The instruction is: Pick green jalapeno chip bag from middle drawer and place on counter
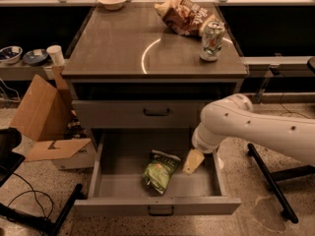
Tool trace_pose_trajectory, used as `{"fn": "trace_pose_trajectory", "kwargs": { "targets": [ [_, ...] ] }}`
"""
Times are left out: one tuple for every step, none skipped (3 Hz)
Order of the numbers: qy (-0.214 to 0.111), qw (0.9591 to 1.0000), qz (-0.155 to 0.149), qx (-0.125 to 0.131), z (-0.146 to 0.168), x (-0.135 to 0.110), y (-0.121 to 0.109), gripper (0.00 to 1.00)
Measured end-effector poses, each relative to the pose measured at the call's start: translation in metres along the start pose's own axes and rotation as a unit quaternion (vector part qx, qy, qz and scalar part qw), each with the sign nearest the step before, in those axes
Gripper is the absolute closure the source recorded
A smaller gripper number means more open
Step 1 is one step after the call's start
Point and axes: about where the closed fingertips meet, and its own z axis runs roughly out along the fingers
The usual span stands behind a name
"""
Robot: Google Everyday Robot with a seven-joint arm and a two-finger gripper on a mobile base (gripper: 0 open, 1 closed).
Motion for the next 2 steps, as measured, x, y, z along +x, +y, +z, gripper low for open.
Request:
{"fn": "trace_pose_trajectory", "kwargs": {
  "targets": [
    [-0.040, 0.9980, 0.018, -0.046, 0.056, -0.020, 0.022, 0.00],
    [-0.085, 0.9928, 0.024, -0.081, 0.112, -0.061, 0.054, 0.00]
  ]
}}
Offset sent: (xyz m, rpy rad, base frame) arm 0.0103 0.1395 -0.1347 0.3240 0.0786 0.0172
